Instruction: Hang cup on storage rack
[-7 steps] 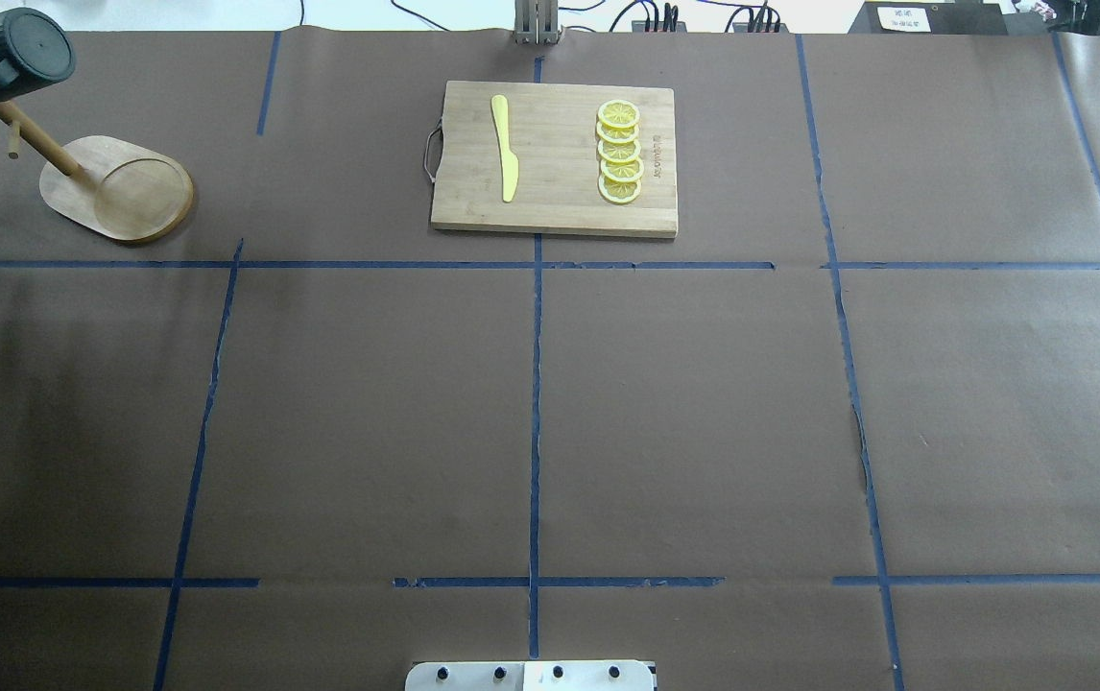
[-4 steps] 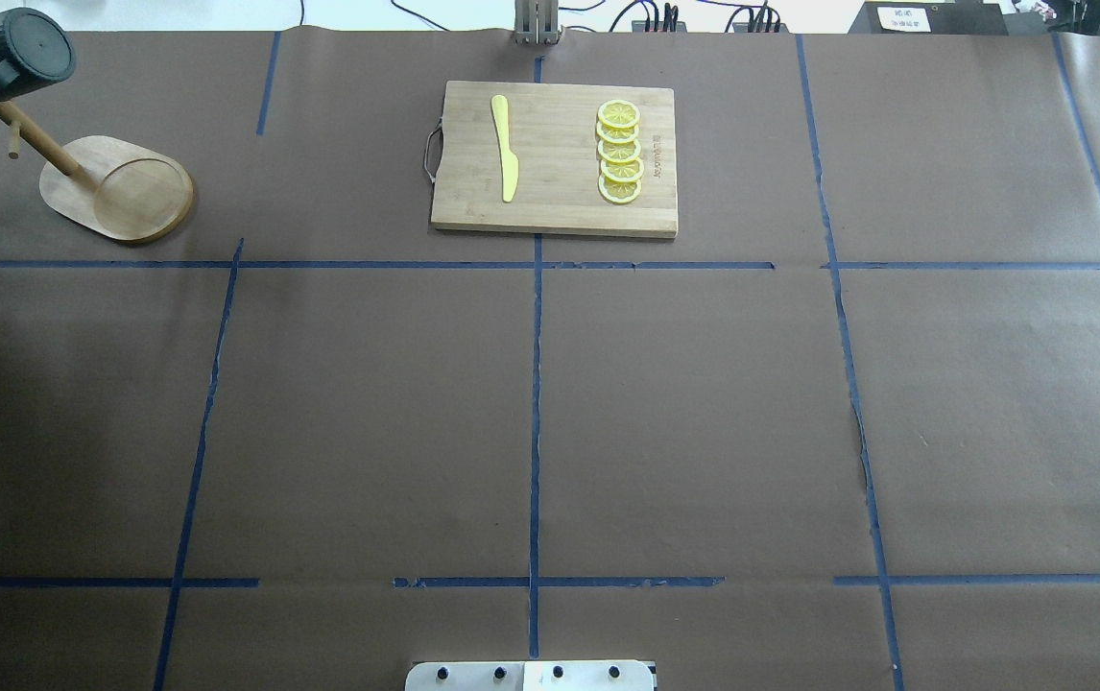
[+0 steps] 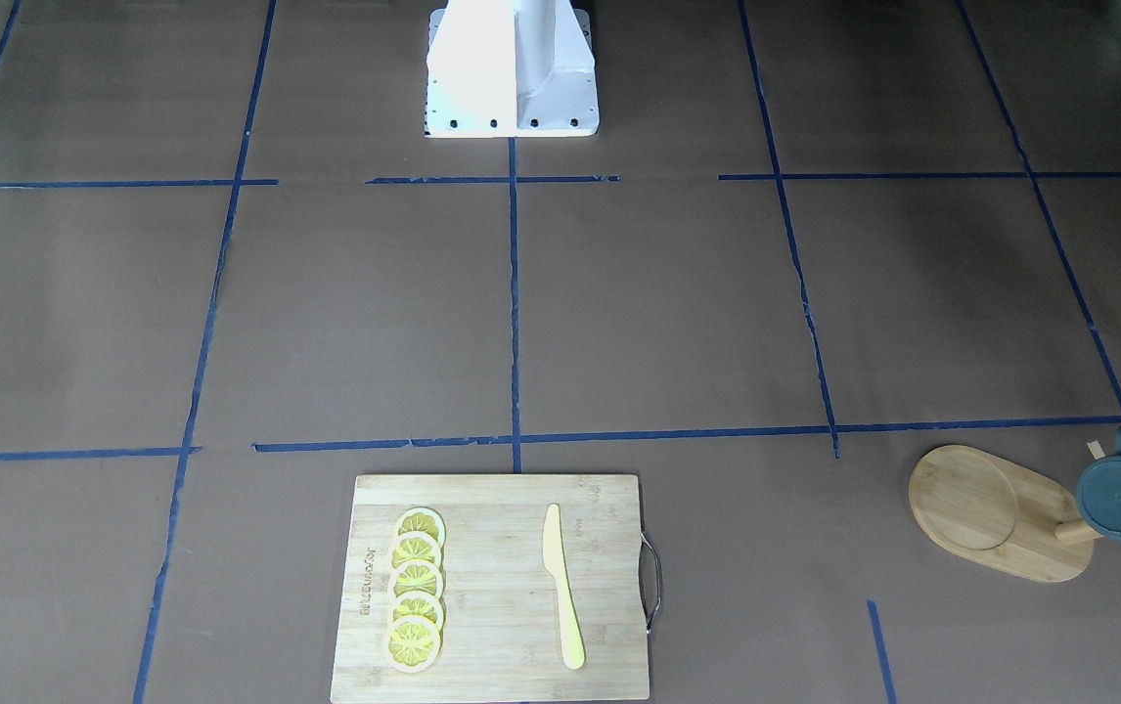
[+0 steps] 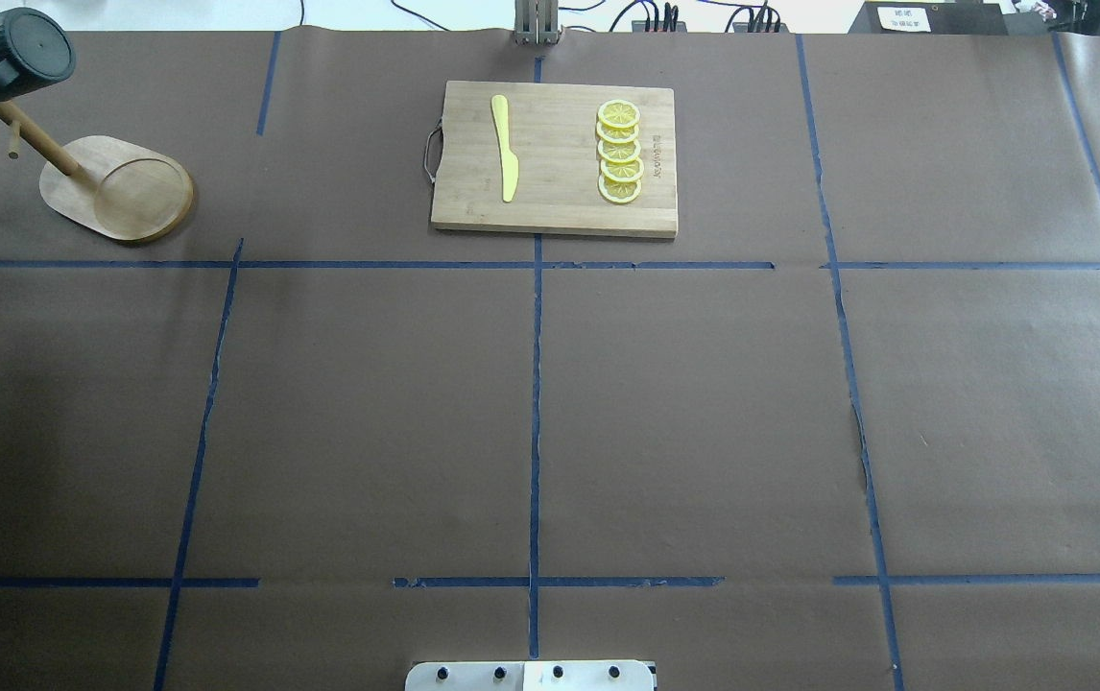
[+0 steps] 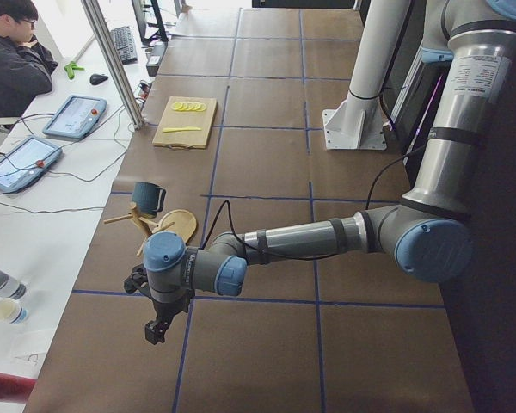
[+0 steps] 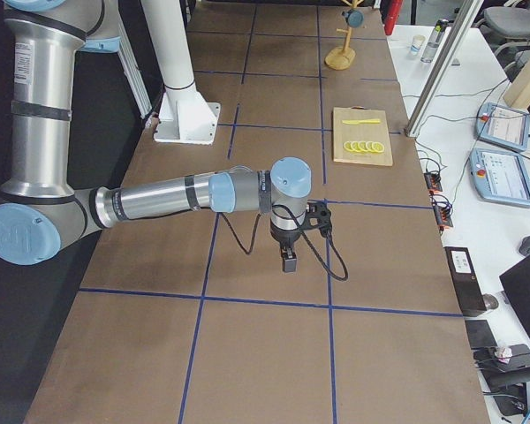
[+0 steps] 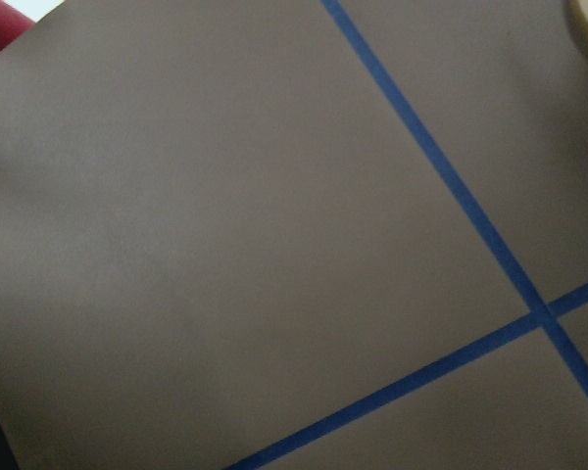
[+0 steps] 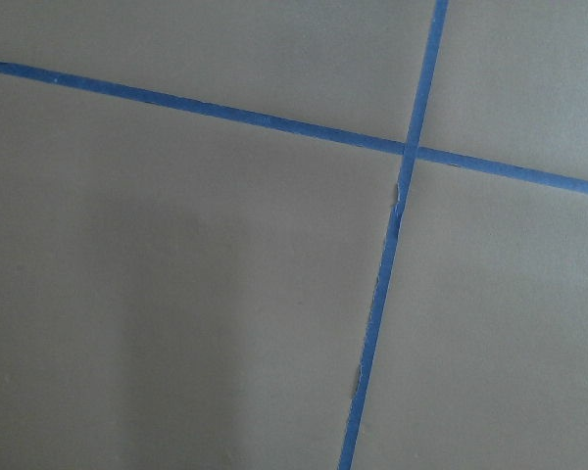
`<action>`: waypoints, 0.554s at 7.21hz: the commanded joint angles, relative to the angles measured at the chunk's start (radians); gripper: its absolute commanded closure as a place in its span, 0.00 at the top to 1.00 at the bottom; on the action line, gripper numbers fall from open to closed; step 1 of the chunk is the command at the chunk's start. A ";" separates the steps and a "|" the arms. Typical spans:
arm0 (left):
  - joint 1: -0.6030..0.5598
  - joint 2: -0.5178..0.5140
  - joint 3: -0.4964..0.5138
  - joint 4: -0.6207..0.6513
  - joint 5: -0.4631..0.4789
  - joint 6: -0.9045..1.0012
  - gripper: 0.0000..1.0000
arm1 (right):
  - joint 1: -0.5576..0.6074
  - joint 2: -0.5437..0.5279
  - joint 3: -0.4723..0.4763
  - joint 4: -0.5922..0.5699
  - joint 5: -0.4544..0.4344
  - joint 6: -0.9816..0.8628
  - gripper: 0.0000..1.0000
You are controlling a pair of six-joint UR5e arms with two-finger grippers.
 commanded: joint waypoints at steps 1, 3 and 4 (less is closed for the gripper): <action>-0.046 0.022 -0.095 0.314 -0.127 -0.004 1.00 | 0.000 -0.001 0.000 0.000 0.000 -0.003 1.00; -0.086 0.151 -0.287 0.312 -0.269 -0.238 1.00 | 0.000 -0.002 0.000 0.000 0.000 -0.004 1.00; -0.084 0.239 -0.431 0.304 -0.231 -0.320 1.00 | 0.000 -0.004 0.000 0.000 0.000 -0.004 1.00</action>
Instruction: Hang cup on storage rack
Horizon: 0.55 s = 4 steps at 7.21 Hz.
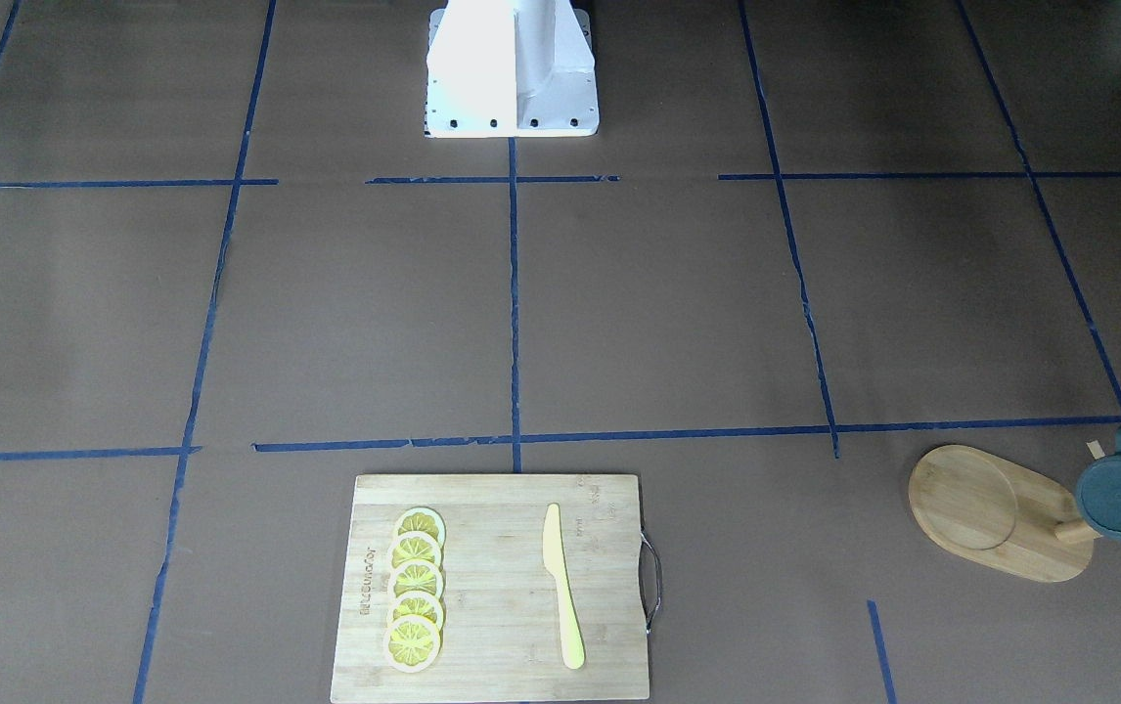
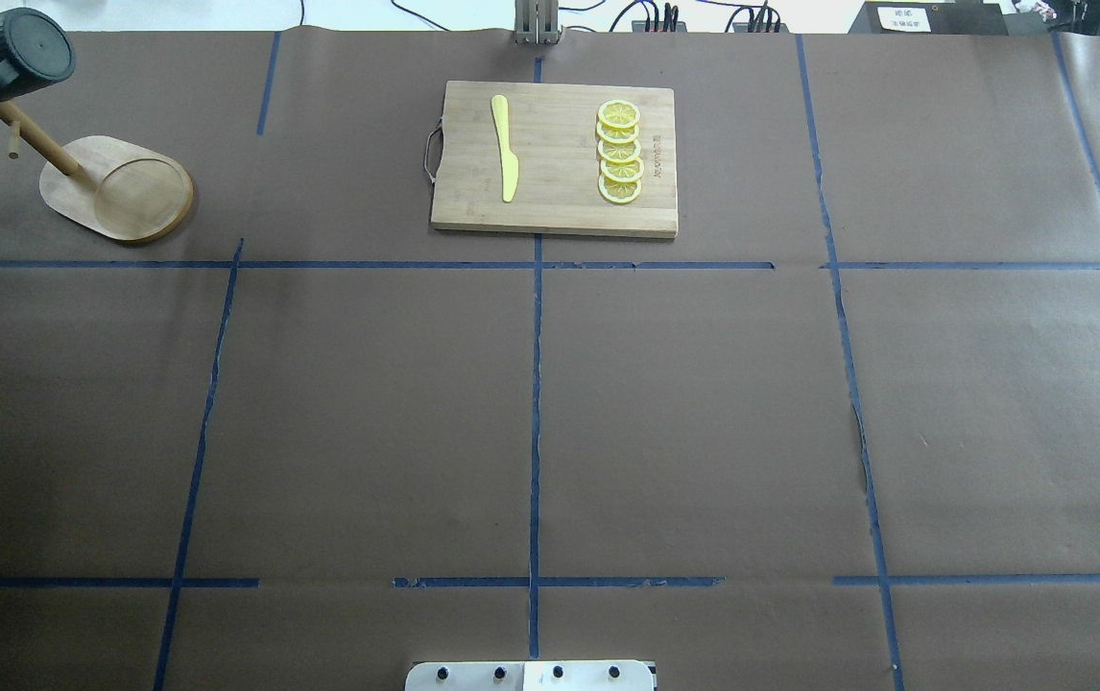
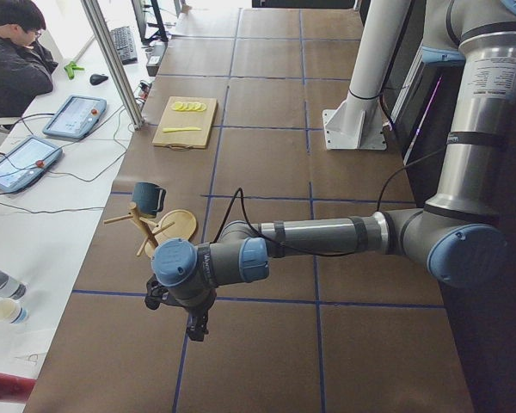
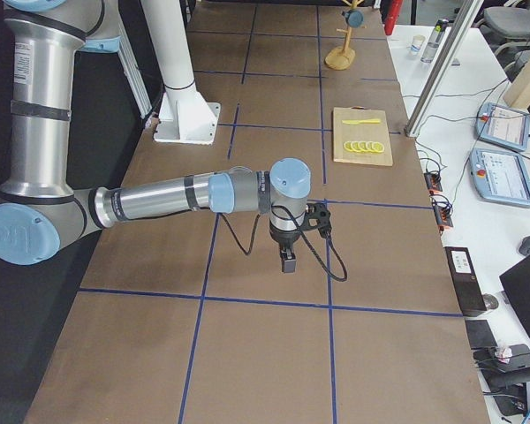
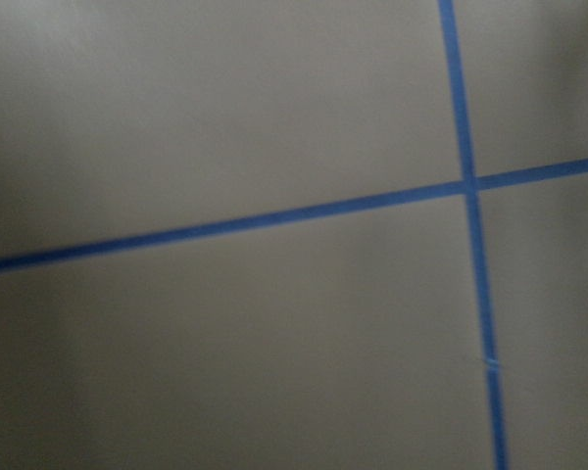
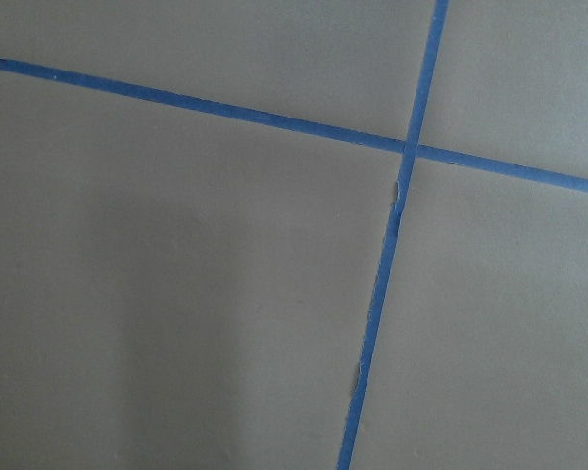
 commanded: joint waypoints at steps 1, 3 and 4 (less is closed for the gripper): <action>-0.004 0.109 -0.194 -0.005 0.038 -0.125 1.00 | 0.000 -0.008 -0.002 0.000 -0.002 -0.001 1.00; 0.031 0.097 -0.190 -0.005 0.040 -0.122 1.00 | 0.002 -0.026 -0.002 -0.002 -0.008 0.004 1.00; 0.071 0.095 -0.189 -0.003 0.058 -0.122 1.00 | 0.011 -0.050 -0.005 -0.002 -0.012 0.002 1.00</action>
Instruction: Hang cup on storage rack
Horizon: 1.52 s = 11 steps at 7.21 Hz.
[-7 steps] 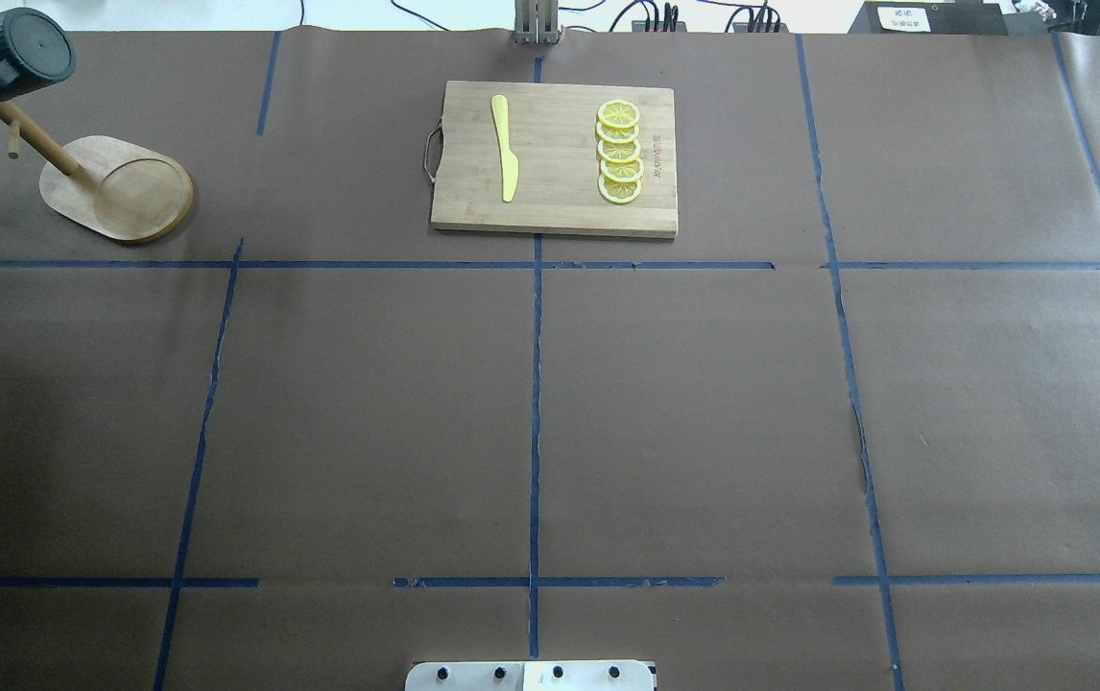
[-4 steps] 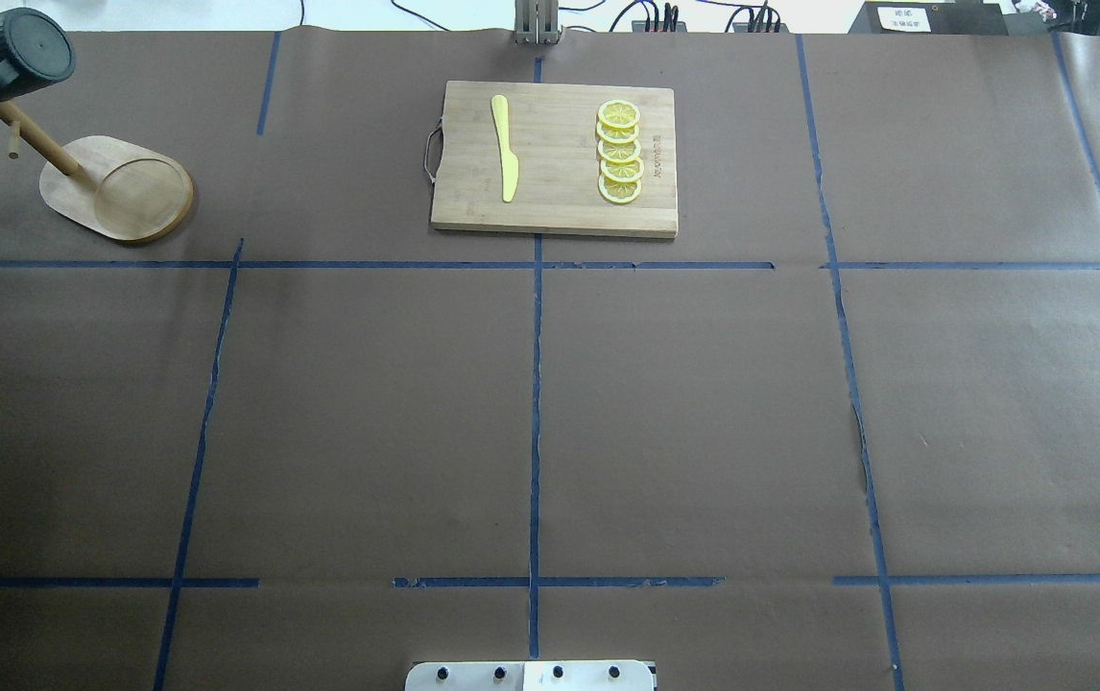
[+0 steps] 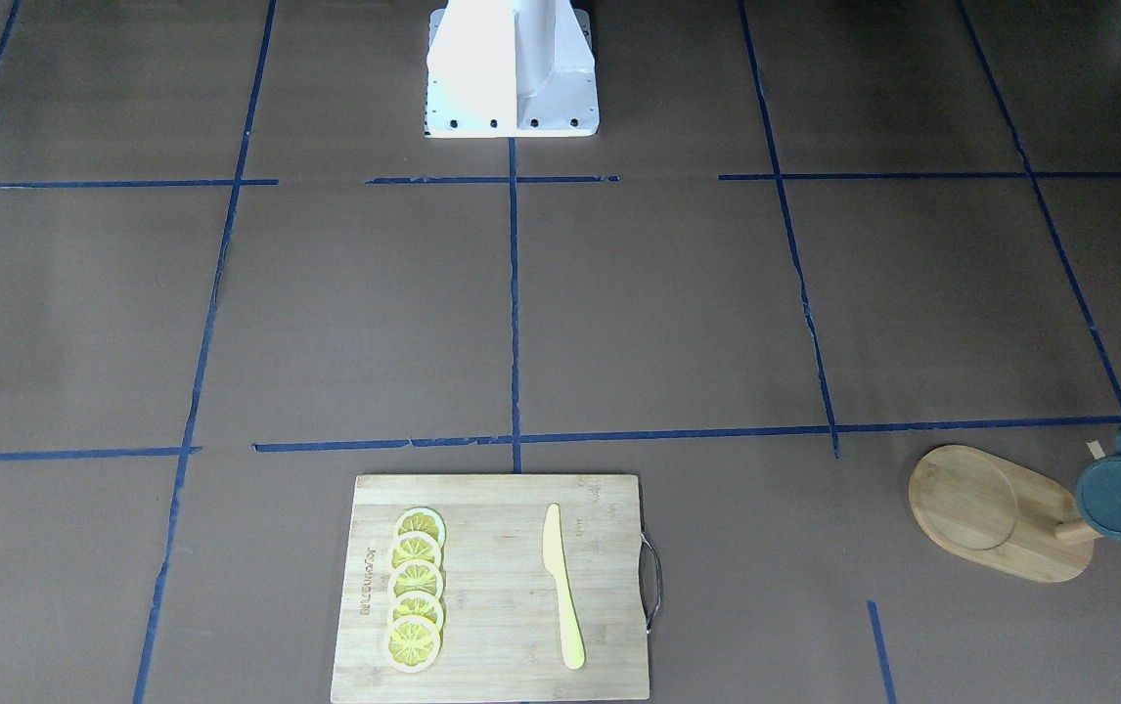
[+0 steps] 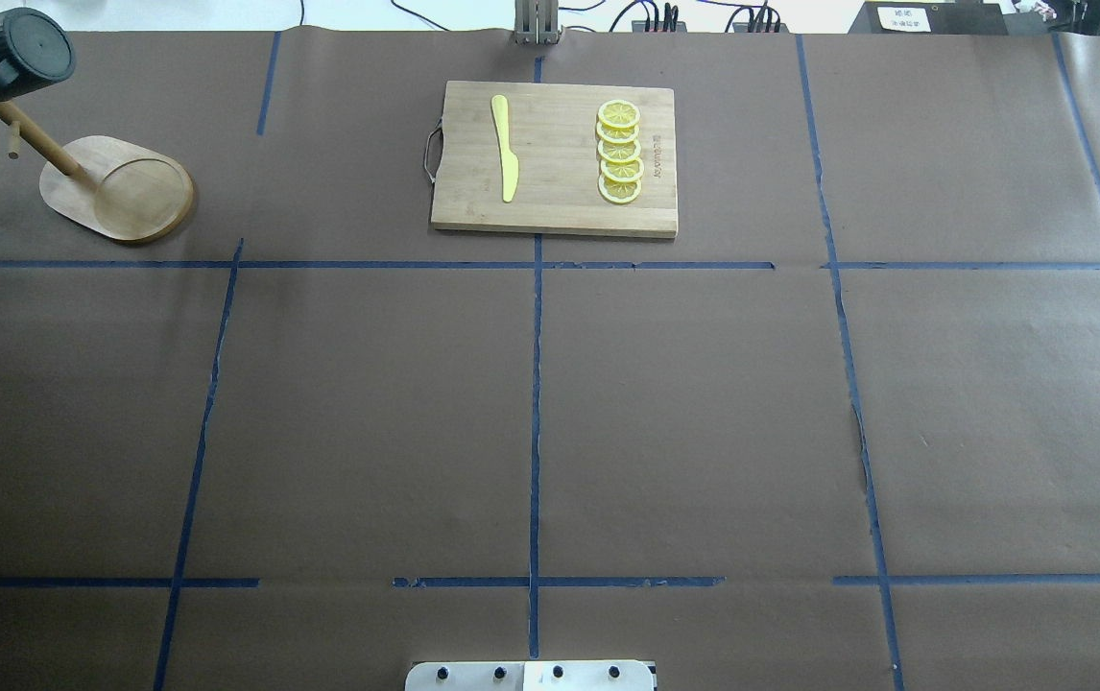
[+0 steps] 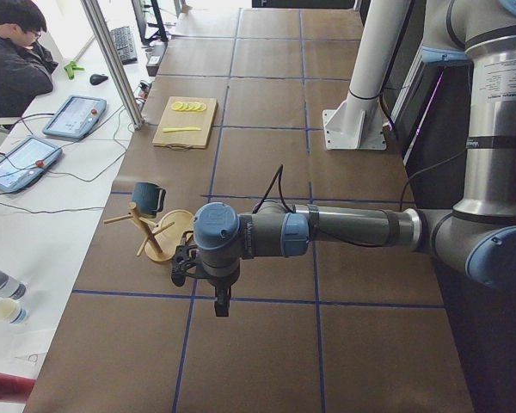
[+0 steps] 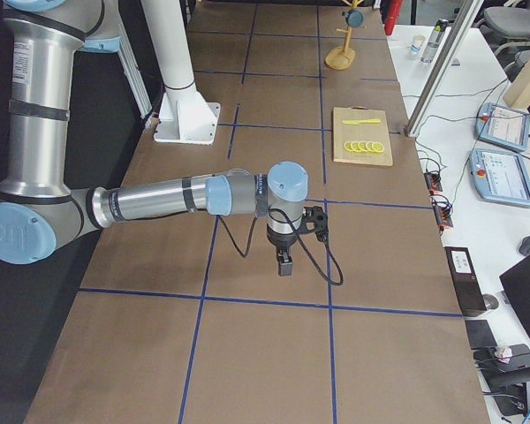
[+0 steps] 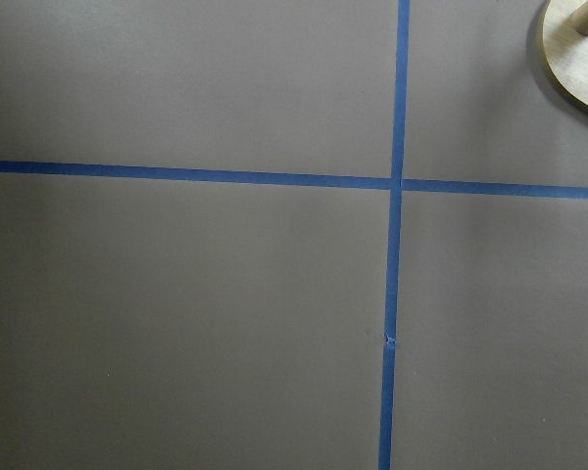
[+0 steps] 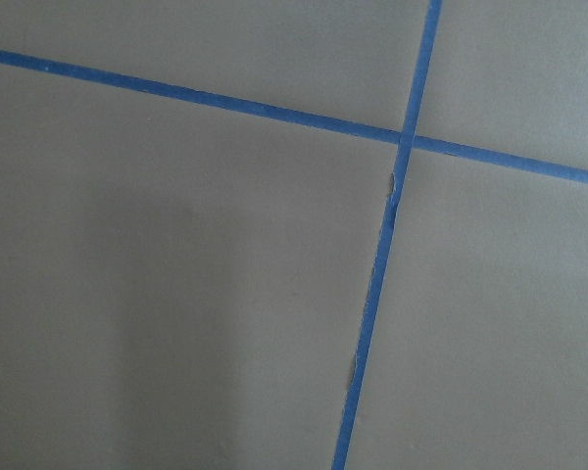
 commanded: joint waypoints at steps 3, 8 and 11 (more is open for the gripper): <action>0.108 -0.015 0.009 0.001 0.049 -0.015 1.00 | 0.019 -0.050 -0.005 -0.001 -0.020 0.004 1.00; 0.107 -0.005 0.041 -0.002 0.008 -0.015 1.00 | 0.019 -0.047 -0.017 -0.001 -0.014 0.008 1.00; 0.107 -0.003 0.036 -0.001 -0.011 -0.011 1.00 | 0.018 -0.045 -0.017 0.001 -0.011 0.007 1.00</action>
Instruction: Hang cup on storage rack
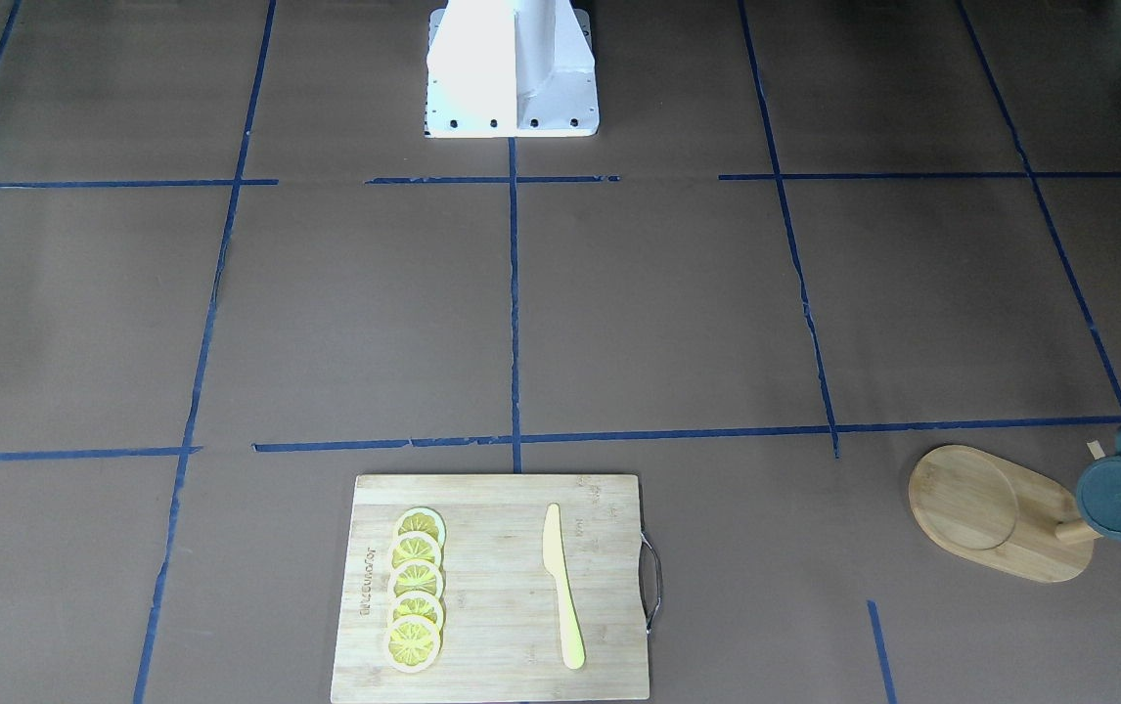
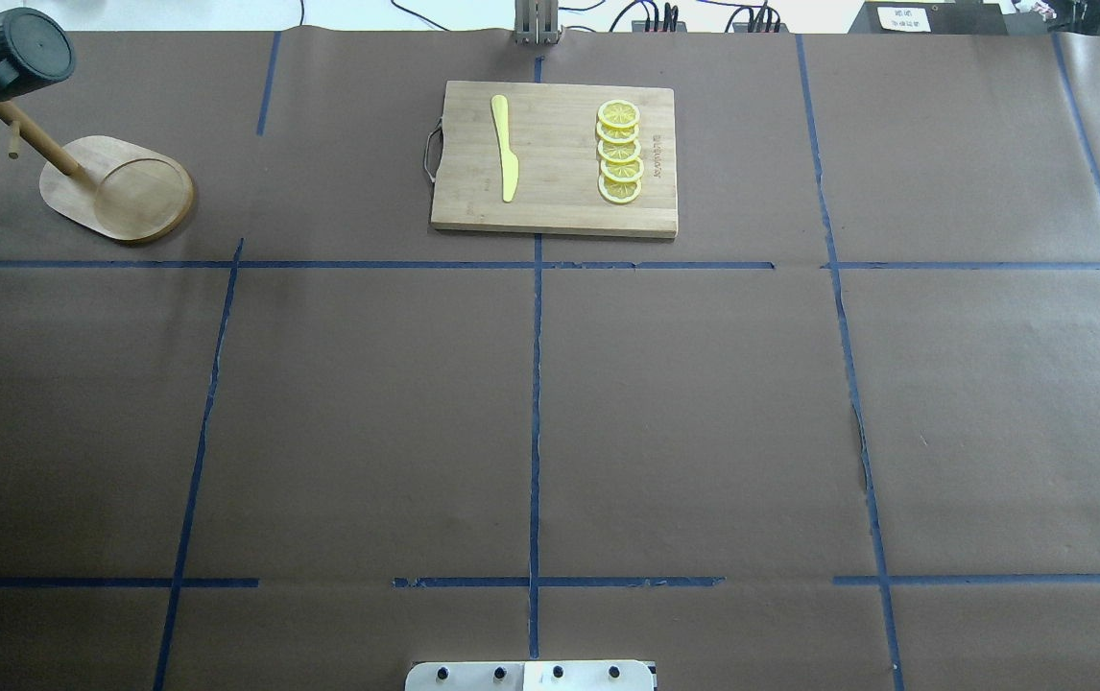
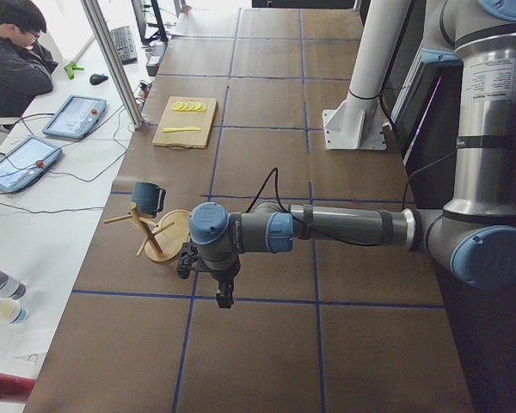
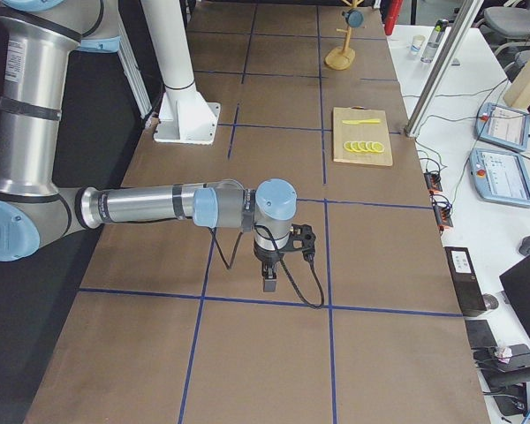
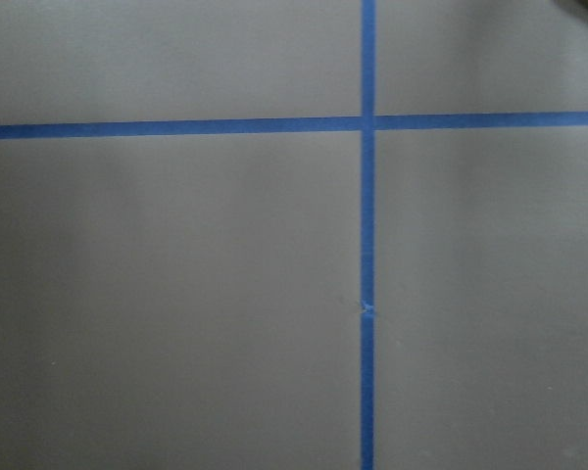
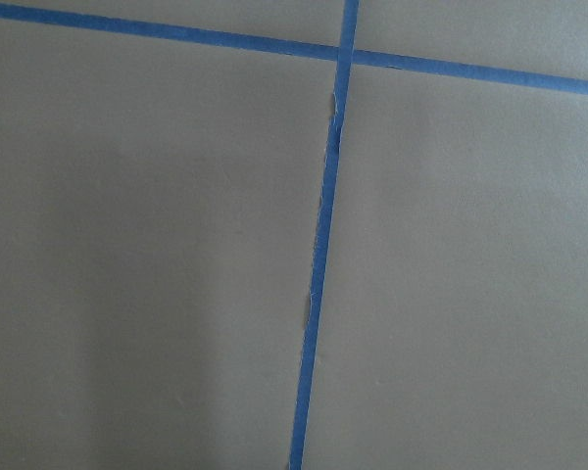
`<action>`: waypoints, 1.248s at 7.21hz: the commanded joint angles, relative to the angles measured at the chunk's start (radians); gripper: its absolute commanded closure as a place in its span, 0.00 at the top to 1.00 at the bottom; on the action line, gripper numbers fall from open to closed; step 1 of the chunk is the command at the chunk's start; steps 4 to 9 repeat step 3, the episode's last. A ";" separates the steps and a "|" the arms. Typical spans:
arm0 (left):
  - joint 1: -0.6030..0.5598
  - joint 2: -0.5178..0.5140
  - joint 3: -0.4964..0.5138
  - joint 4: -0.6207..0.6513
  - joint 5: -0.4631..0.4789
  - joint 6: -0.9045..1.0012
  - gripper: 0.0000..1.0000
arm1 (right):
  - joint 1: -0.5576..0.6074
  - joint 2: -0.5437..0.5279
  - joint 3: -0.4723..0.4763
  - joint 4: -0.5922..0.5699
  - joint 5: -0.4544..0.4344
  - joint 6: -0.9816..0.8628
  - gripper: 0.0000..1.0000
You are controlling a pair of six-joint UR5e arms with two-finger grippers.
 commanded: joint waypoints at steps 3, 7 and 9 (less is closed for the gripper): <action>0.000 0.002 -0.001 0.003 -0.003 0.001 1.00 | 0.000 0.005 0.002 0.001 0.003 0.000 1.00; 0.000 0.002 -0.001 0.003 -0.003 0.001 1.00 | 0.000 0.005 0.002 0.001 0.003 0.000 1.00; 0.000 0.002 -0.001 0.003 -0.003 0.001 1.00 | 0.000 0.005 0.002 0.001 0.003 0.000 1.00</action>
